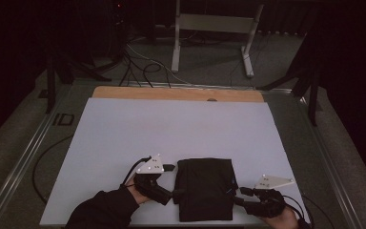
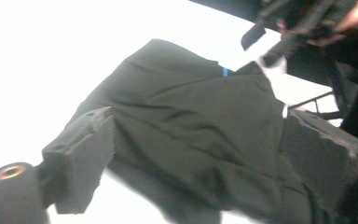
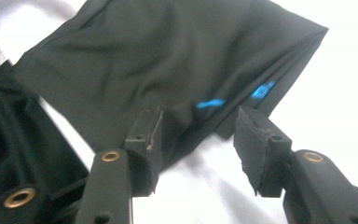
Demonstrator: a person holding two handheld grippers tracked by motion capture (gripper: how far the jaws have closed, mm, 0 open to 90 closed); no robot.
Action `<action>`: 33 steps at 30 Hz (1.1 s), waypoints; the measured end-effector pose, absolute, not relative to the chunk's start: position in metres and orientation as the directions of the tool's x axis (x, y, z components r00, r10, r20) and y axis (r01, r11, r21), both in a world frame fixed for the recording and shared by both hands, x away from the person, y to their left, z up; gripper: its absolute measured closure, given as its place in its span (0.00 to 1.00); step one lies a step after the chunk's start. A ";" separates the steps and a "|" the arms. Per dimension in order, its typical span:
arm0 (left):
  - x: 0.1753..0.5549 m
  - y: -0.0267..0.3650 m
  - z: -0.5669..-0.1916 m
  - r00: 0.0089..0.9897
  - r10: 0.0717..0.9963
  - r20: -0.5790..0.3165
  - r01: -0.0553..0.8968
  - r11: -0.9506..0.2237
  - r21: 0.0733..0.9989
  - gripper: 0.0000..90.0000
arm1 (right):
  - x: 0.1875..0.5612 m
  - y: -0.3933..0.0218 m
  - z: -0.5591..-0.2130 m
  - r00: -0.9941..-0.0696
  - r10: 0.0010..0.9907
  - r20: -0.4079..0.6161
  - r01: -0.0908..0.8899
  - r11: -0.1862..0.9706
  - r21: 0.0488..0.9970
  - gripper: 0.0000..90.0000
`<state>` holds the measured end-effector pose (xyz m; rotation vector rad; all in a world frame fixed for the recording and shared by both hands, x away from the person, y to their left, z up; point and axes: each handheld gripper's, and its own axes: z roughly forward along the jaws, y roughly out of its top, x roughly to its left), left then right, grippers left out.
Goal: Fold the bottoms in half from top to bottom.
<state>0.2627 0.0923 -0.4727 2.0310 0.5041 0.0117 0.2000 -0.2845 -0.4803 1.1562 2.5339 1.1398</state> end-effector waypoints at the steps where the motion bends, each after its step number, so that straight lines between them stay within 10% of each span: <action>1: 0.264 0.096 -0.474 0.907 0.371 -0.200 0.352 -0.406 0.843 0.06 | 0.198 -0.285 -0.481 -0.704 0.688 0.176 0.594 0.435 0.677 0.57; 33: 0.267 0.105 -0.480 0.904 0.381 -0.195 0.341 -0.363 0.867 0.04 | 0.187 -0.273 -0.467 -0.808 0.528 0.260 0.546 0.510 0.665 0.87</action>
